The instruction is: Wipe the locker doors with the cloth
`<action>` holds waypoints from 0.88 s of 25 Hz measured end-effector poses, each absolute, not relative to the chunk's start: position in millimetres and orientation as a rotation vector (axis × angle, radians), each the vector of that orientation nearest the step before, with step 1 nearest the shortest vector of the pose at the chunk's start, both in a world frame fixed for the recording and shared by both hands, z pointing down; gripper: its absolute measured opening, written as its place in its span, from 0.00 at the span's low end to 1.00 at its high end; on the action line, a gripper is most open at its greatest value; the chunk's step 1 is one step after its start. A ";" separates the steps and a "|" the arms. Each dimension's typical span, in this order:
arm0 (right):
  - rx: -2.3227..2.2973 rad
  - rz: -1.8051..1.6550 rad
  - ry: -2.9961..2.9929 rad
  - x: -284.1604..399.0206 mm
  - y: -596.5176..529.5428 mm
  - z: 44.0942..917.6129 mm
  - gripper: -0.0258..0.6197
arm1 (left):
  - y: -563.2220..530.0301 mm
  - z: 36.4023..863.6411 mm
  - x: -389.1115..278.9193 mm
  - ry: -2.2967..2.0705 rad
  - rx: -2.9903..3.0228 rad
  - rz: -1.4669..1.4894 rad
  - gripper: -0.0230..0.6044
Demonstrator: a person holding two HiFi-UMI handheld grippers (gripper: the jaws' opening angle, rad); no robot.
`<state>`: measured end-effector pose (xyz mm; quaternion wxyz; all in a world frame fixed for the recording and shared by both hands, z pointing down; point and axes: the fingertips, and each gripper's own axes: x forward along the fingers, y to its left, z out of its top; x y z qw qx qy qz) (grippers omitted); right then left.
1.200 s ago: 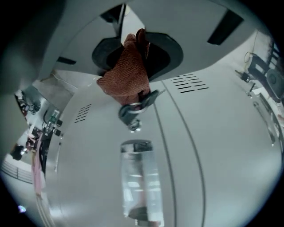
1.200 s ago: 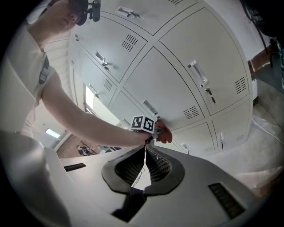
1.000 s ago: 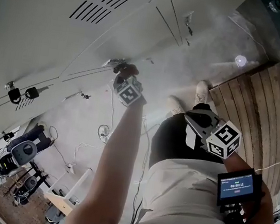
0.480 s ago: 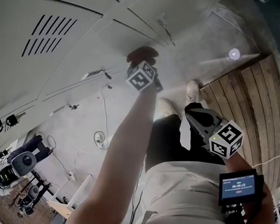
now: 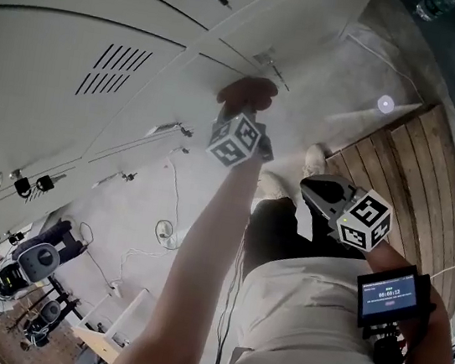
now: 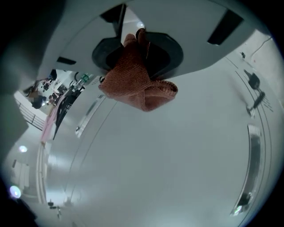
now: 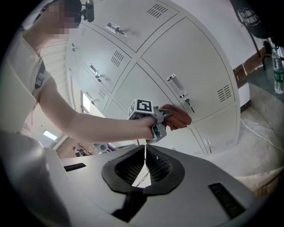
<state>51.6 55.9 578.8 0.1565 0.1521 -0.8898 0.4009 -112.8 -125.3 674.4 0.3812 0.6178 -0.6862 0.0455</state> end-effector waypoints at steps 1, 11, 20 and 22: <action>0.415 1.136 -2.554 47.3 55.5 574.2 0.07 | -124.2 661.3 -115.1 -1.747 1.600 0.116 0.16; 0.291 0.983 -2.679 -5.2 40.0 526.9 0.07 | -87.6 523.0 -205.1 -1.956 1.759 0.150 0.16; 0.414 0.847 -2.768 13.5 25.1 446.6 0.07 | 17.7 429.9 -177.8 -1.914 1.967 0.265 0.16; 0.445 0.792 -2.788 16.8 30.4 432.1 0.07 | 46.6 426.0 -168.3 -1.890 1.995 0.264 0.16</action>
